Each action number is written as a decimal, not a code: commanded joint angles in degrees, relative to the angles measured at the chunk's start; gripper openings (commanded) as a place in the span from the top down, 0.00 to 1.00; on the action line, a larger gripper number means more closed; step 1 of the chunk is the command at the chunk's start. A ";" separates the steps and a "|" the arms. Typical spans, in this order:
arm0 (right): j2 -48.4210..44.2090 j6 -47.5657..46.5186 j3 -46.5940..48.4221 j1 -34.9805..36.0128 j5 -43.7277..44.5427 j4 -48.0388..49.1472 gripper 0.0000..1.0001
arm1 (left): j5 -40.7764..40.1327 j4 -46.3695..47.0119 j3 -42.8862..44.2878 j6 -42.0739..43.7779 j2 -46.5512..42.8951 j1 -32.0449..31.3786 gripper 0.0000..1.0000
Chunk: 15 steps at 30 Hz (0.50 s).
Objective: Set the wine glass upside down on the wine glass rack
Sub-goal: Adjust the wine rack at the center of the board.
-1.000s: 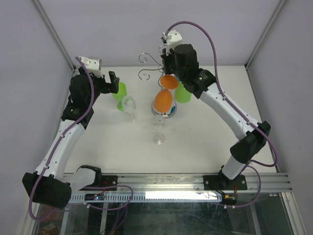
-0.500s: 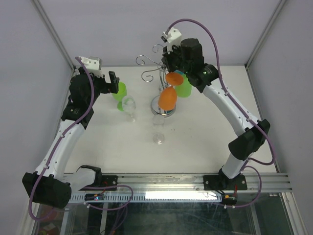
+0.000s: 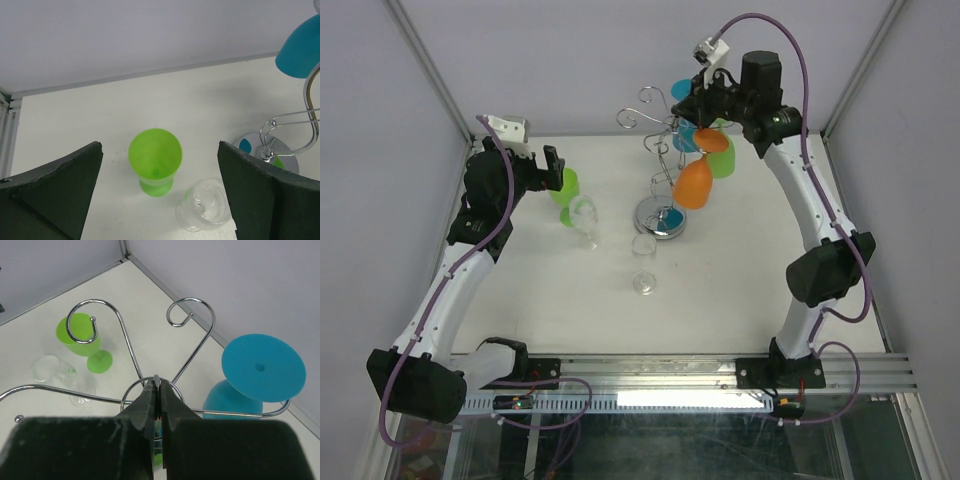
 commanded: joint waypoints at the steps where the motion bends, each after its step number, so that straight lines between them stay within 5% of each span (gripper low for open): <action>1: -1.37 -2.83 5.48 -2.21 -13.53 6.49 1.00 | -1.36 1.29 0.90 1.00 -0.42 0.53 0.02; 15: 0.29 -8.71 5.95 -5.60 -32.65 4.92 1.00 | -1.84 1.17 0.90 1.33 -0.42 0.52 0.02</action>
